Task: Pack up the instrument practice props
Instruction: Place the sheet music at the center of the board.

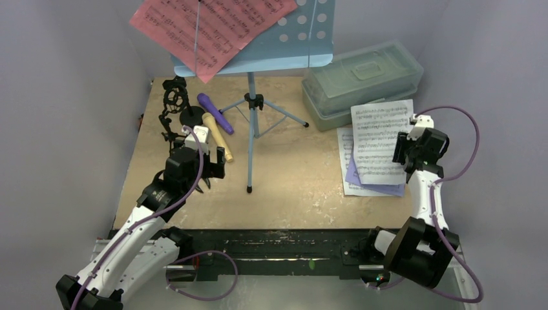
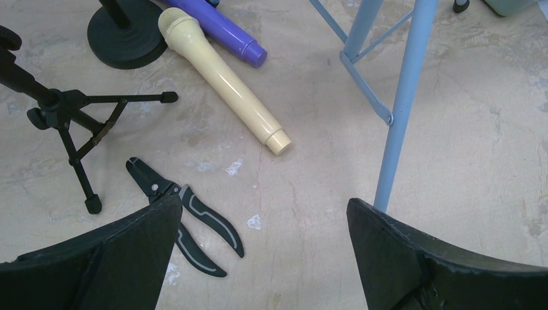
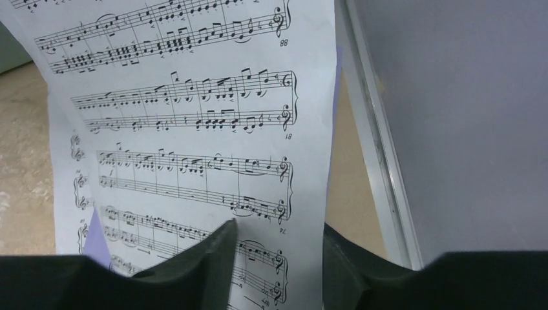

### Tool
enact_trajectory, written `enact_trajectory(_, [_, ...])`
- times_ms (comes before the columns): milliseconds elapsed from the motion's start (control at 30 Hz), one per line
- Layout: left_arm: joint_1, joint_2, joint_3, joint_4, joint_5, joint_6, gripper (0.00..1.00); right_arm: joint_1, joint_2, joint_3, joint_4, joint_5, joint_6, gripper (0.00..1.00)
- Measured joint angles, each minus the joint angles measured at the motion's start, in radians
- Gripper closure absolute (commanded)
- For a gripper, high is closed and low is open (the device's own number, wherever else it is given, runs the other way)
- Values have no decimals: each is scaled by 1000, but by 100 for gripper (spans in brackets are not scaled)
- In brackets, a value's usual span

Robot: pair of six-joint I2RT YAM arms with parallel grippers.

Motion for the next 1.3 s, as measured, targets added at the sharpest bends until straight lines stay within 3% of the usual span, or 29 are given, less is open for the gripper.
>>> enact_trajectory(133, [0,1,0,0,0,0,0,0,20,0,9,69,14,15])
enact_trajectory(300, [0,1,0,0,0,0,0,0,-72,5,7,100,18,8])
enact_trajectory(433, [0,1,0,0,0,0,0,-2,-172,58,-37,-37,13,1])
enact_trajectory(633, [0,1,0,0,5,0,0,-3,-224,43,-17,-544,8,1])
enact_trajectory(767, [0,1,0,0,12,0,0,-4,-188,-24,-16,-741,6,1])
enact_trajectory(967, [0,12,0,1,34,0,1,-4,-155,-34,-68,-855,-47,1])
enact_trajectory(1300, [0,-22,-1,13,172,-1,1,-4,-178,-33,-117,-891,-110,1])
